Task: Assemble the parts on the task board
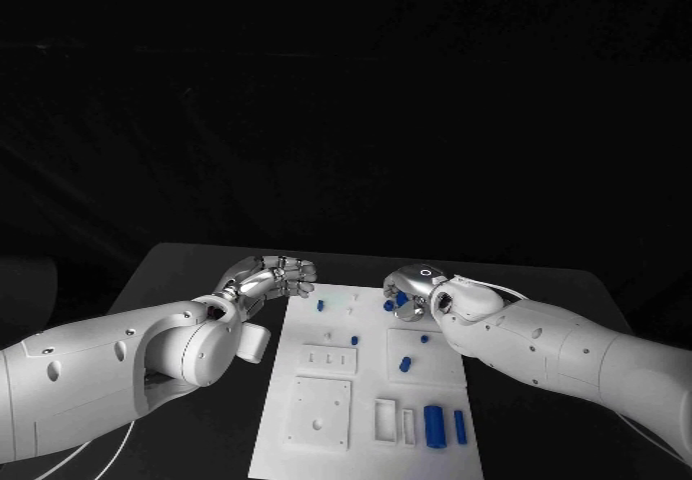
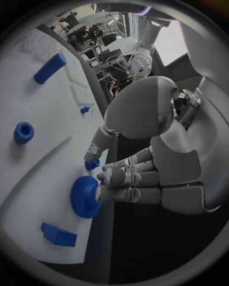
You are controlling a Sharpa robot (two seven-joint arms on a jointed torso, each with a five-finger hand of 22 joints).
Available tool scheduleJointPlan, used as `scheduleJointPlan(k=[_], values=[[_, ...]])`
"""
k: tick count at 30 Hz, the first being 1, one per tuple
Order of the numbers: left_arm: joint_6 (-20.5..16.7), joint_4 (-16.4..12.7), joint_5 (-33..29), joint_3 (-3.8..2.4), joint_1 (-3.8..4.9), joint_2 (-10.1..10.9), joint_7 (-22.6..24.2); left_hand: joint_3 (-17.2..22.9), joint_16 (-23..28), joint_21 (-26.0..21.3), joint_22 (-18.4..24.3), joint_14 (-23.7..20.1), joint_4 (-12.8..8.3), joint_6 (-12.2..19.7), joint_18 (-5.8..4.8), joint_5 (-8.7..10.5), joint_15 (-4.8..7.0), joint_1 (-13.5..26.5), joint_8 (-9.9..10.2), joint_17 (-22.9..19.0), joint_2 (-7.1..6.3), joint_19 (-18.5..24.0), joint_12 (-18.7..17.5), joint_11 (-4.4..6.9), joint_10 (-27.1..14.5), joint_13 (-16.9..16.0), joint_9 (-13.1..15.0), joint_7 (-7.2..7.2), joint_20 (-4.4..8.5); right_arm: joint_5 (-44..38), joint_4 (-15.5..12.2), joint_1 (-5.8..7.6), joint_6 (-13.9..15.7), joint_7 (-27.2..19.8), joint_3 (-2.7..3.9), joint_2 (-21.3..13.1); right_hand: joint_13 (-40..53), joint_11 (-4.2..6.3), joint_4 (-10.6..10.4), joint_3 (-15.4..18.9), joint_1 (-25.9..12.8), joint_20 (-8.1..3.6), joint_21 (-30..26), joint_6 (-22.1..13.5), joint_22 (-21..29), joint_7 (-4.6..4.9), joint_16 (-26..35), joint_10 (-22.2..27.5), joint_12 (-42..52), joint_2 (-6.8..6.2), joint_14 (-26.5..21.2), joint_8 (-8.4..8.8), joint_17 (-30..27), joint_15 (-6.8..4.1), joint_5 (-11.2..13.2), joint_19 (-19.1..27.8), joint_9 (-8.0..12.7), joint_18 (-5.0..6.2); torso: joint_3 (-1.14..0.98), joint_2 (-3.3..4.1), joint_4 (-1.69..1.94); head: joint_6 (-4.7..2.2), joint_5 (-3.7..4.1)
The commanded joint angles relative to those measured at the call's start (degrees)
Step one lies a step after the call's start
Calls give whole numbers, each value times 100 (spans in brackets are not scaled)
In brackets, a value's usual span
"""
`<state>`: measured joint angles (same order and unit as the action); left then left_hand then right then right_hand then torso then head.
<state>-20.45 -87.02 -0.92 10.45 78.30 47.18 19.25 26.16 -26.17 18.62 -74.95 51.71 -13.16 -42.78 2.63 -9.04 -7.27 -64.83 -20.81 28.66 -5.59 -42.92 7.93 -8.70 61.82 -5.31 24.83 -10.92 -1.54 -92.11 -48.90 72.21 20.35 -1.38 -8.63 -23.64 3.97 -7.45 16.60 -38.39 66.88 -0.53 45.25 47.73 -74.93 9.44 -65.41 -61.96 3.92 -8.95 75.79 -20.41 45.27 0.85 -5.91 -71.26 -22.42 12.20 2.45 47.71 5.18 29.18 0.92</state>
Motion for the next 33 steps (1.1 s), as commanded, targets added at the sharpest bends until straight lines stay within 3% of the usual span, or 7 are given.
scheduleJointPlan(k=[1,7,23,33], values=[[104,-21,28,-6,11,-13,34,-7,37,19,-115,-27,-32,-32,83,34,-25,75,24,4,4,28,-24,-25,-17,10,-7,-23,-19,-185,3,-5,23,44,1,20,10,10,2,-52,62,-128,26,19,-103,-4,-44,-64,23,2,-26,3,-21,-9,46,-141,-8,280,17,60,2,-14,-13],[110,-31,36,-13,21,-6,28,-6,38,19,-115,-27,-34,-33,83,34,-25,79,24,4,3,28,-26,-25,-17,11,-7,-23,-19,-245,14,-16,-5,65,1,27,55,69,4,-106,47,-125,41,136,-107,-30,-86,-260,91,3,-29,-43,-76,-65,132,-146,-33,280,29,100,5,-87,-23],[128,-10,54,-17,36,-24,12,-2,41,21,-115,-26,-40,-33,84,35,-25,90,28,6,2,30,-32,-25,-17,13,-9,-23,-19,-371,-15,-26,-67,100,0,62,271,264,-3,-243,-45,-134,83,527,-107,-99,-169,-797,259,54,-45,-174,-233,-255,264,-151,-124,280,37,186,-62,-113,-88],[130,-7,67,-18,37,-30,5,2,42,21,-115,-26,-45,-33,85,34,-25,91,29,7,1,31,-35,-24,-16,14,-10,-23,-19,-416,-60,-27,-109,133,0,70,409,333,-3,-288,-110,-145,96,665,-105,-156,-197,-966,304,63,-55,-208,-298,-322,274,-152,-174,280,48,217,-73,-126,-103]])
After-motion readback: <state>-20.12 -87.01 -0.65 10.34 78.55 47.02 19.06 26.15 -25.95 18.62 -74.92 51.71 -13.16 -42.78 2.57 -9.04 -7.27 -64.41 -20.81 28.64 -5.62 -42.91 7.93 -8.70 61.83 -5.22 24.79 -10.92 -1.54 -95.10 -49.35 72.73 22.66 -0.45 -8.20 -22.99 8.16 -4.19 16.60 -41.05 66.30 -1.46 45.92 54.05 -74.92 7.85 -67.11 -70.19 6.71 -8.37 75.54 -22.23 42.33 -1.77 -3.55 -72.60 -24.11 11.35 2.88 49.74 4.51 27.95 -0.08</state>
